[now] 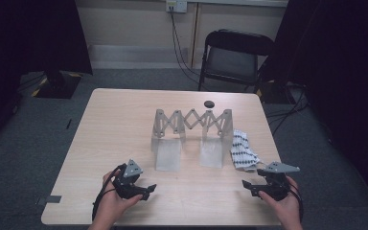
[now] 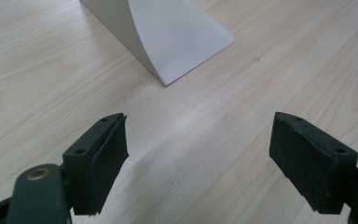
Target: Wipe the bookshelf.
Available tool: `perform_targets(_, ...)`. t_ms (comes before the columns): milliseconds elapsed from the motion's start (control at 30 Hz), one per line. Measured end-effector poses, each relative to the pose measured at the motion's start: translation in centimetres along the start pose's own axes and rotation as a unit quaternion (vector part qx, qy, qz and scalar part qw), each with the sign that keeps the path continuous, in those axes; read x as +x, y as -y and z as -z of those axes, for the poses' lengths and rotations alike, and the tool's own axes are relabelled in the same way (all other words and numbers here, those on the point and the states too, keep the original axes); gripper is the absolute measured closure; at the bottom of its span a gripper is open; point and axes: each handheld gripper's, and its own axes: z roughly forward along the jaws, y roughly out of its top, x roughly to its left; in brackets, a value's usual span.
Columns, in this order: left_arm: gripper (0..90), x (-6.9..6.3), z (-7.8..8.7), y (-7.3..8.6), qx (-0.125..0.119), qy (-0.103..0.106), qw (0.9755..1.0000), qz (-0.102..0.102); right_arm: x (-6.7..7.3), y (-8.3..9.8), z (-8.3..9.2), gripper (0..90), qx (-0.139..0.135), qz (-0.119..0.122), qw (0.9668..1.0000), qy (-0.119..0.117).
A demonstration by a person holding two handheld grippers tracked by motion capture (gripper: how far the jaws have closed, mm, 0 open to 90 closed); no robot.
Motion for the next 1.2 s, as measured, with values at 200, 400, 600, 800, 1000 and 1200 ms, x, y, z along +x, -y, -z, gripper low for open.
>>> perform_targets(200,19.1,0.2,0.1,0.1,0.004,-0.003,1.0000,-0.003,0.1,0.4,-0.1,19.3,0.009,0.007,0.9999,0.001)
perform_targets(400,19.0,0.2,0.1,0.1,0.001,-0.003,1.0000,0.000,0.1,0.7,0.0,19.2,0.011,0.005,0.9999,-0.004)
perform_targets(600,19.0,0.4,0.1,0.2,0.002,-0.006,1.0000,0.002,-0.1,1.1,0.1,18.8,0.009,0.006,0.9999,-0.011)
perform_targets(800,19.0,0.6,0.2,0.3,0.003,-0.007,1.0000,0.004,-0.1,1.6,-0.2,18.6,0.021,0.011,0.9996,-0.017)
perform_targets(1000,19.0,0.9,0.3,0.6,0.005,-0.011,0.9999,0.008,-0.1,1.8,-0.4,17.8,0.027,0.018,0.9993,-0.022)
perform_targets(1200,19.0,1.1,0.2,0.9,0.008,-0.013,0.9998,0.012,0.1,1.7,-0.6,17.0,0.028,0.032,0.9989,-0.018)
